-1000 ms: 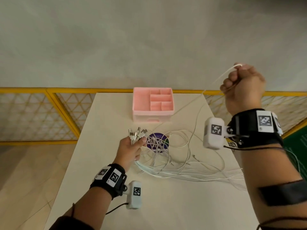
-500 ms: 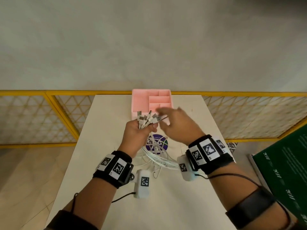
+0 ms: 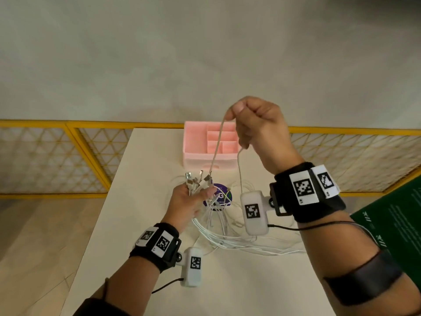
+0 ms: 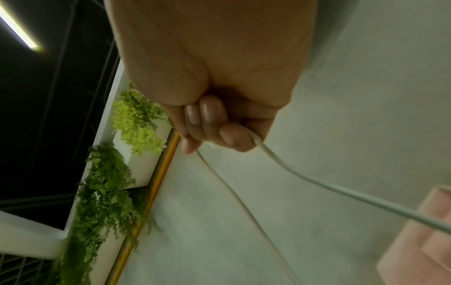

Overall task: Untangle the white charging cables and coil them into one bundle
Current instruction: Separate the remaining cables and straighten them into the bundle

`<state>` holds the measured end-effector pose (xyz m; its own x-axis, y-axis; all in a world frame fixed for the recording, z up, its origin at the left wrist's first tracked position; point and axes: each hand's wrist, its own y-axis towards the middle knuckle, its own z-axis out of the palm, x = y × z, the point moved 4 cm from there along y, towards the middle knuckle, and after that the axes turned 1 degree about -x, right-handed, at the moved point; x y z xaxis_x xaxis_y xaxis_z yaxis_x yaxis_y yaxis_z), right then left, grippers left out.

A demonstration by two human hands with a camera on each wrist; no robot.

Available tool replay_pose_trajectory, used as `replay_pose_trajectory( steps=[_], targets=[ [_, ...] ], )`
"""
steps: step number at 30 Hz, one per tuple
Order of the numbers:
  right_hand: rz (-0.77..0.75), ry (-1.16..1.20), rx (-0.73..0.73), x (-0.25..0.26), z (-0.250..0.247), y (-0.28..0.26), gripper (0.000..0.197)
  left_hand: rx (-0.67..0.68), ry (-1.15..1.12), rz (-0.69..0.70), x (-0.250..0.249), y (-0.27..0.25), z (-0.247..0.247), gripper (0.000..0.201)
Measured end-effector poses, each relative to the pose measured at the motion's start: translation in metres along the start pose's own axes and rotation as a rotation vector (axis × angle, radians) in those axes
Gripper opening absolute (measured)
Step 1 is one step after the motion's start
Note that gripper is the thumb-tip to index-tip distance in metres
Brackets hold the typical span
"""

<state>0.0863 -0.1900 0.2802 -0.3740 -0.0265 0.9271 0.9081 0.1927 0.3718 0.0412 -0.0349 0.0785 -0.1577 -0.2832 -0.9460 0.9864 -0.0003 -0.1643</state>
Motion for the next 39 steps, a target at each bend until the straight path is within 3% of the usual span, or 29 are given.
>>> replay_pose_trajectory(
  steps=[3, 7, 11, 14, 17, 19, 20, 22, 24, 25, 27, 29, 32, 35, 39],
  targets=[
    [-0.049, 0.141, -0.142, 0.011, -0.02, 0.008, 0.027, 0.006, 0.049, 0.013, -0.005, 0.0, 0.0, 0.025],
    [-0.111, 0.294, -0.447, 0.022, -0.067, 0.016, 0.027, -0.06, 0.13, -0.012, 0.002, 0.0, -0.013, 0.005],
    [-0.134, 0.363, -0.749, 0.02, -0.124, 0.01, 0.028, -0.234, -0.008, -0.029, 0.007, 0.002, -0.039, 0.008],
    [0.042, 0.157, -0.867, -0.005, -0.161, 0.005, 0.024, -0.38, -0.115, 0.003, 0.001, 0.007, -0.054, 0.014],
    [0.359, -0.342, -0.697, -0.048, -0.17, -0.004, 0.02, -0.36, -0.071, 0.047, -0.011, 0.013, -0.047, 0.012],
    [0.561, -0.728, -0.492, -0.076, -0.161, -0.014, 0.038, -0.309, -0.003, 0.067, -0.017, 0.015, -0.036, 0.016],
    [0.591, -0.899, -0.403, -0.084, -0.15, -0.019, 0.052, -0.283, 0.037, 0.066, -0.018, 0.015, -0.029, 0.016],
    [0.393, -1.036, -0.268, -0.088, -0.118, -0.025, 0.07, -0.232, 0.098, 0.074, -0.022, 0.015, -0.017, 0.01],
    [0.12, -0.96, -0.058, -0.085, -0.076, -0.031, 0.066, -0.2, 0.157, 0.098, -0.026, 0.013, -0.004, 0.006],
    [0.079, -0.91, 0.105, -0.087, -0.056, -0.035, 0.057, -0.184, 0.177, 0.115, -0.028, 0.011, 0.002, 0.005],
    [0.135, -0.87, 0.413, -0.094, -0.021, -0.044, 0.03, -0.147, 0.178, 0.133, -0.031, 0.008, 0.013, 0.005],
    [0.164, -0.836, 0.544, -0.098, -0.001, -0.049, 0.019, -0.123, 0.151, 0.116, -0.031, 0.005, 0.018, 0.011],
    [0.217, -0.69, 0.431, -0.097, -0.003, -0.039, 0.025, -0.125, 0.14, 0.08, -0.025, 0.003, 0.009, 0.007],
    [0.262, -0.296, 0.098, -0.082, -0.026, -0.02, 0.03, -0.171, 0.141, 0.008, -0.005, 0.006, -0.015, 0.009],
    [0.171, 0.158, -0.278, -0.034, -0.066, 0.006, 0.029, -0.223, 0.129, -0.057, 0.011, 0.003, -0.03, 0.007]
  ],
)
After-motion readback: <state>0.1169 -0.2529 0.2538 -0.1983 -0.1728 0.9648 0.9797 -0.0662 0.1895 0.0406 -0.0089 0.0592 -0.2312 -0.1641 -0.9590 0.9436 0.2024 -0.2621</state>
